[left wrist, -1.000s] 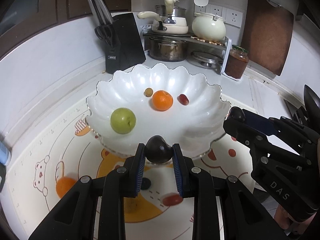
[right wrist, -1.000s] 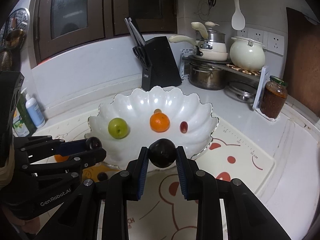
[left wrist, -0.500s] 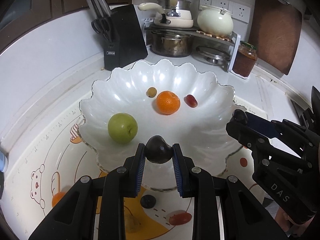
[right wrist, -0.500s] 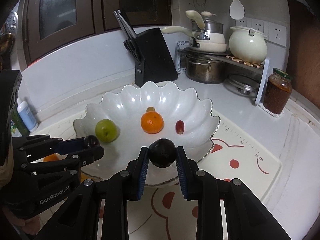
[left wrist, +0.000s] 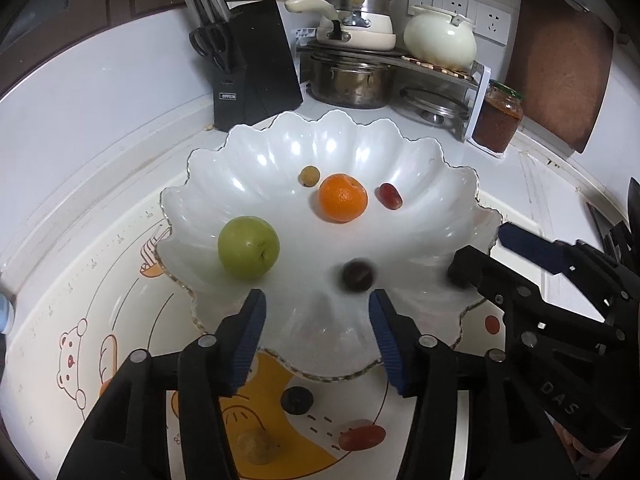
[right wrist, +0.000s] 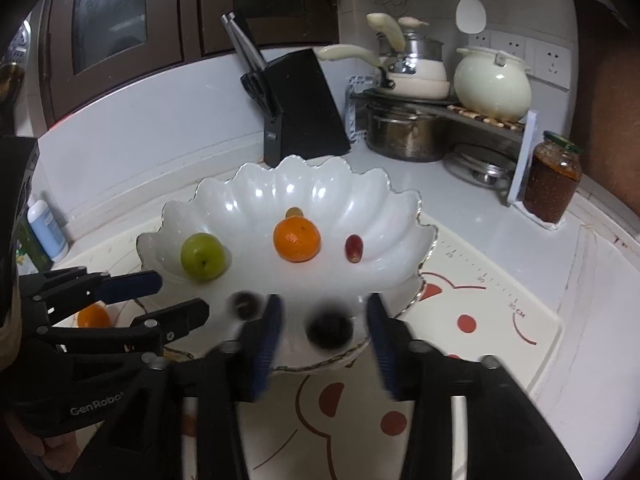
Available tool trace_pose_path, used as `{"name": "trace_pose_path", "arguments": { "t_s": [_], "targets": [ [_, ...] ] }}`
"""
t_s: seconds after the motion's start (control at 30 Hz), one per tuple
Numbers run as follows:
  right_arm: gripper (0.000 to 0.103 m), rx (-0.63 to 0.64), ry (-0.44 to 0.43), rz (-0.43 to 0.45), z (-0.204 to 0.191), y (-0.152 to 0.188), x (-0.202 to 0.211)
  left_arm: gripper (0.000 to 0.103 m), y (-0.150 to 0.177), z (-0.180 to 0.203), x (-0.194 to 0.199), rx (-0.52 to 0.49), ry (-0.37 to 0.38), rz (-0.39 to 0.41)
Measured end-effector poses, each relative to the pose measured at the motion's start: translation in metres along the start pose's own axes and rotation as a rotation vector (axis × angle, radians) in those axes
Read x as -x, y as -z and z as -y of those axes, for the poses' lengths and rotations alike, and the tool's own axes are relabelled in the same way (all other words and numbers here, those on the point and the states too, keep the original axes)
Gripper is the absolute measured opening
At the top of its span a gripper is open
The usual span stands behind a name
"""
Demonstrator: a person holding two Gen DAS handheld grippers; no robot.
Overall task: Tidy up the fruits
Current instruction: 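Withdraw both open tools from the bowl toward the remaining fruits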
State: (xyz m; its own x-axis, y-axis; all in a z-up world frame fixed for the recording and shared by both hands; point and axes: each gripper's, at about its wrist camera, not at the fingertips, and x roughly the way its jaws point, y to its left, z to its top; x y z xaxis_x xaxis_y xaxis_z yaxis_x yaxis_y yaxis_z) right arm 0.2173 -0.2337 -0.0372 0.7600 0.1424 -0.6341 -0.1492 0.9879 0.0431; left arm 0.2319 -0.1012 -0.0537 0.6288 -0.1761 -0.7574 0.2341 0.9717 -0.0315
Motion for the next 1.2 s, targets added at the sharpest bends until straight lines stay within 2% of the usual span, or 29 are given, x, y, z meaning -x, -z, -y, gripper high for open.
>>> {"name": "trace_pose_path", "arguments": {
  "t_s": [0.07,0.13,0.3,0.47,0.6,0.93,1.03,1.2],
  "targets": [
    [0.057,0.000,0.017,0.011,0.000,-0.001,0.004,0.053,0.001,-0.001,0.004,0.006,-0.008,0.009],
    [0.067,-0.008,0.034,0.024,0.000,-0.002,0.009,0.056,0.001,-0.002,0.008,0.010,-0.012,0.015],
    [0.077,-0.025,0.073,0.048,-0.001,-0.003,0.022,0.063,0.004,-0.005,0.023,0.014,-0.036,0.041],
    [0.078,-0.043,0.096,0.066,-0.004,-0.005,0.036,0.074,0.007,-0.009,0.041,0.018,-0.060,0.076],
    [0.078,-0.055,0.127,0.072,-0.006,-0.004,0.047,0.087,0.010,-0.009,0.056,0.016,-0.083,0.106],
    [0.078,-0.131,0.209,0.099,0.003,-0.018,0.092,0.092,0.000,0.000,0.099,-0.003,-0.082,0.169],
    [0.083,-0.129,0.215,0.129,0.003,-0.028,0.109,0.097,-0.004,0.002,0.120,-0.015,-0.086,0.221],
    [0.084,-0.114,0.216,0.177,-0.007,-0.036,0.131,0.097,-0.007,0.000,0.140,-0.016,-0.085,0.254]
  ]
}}
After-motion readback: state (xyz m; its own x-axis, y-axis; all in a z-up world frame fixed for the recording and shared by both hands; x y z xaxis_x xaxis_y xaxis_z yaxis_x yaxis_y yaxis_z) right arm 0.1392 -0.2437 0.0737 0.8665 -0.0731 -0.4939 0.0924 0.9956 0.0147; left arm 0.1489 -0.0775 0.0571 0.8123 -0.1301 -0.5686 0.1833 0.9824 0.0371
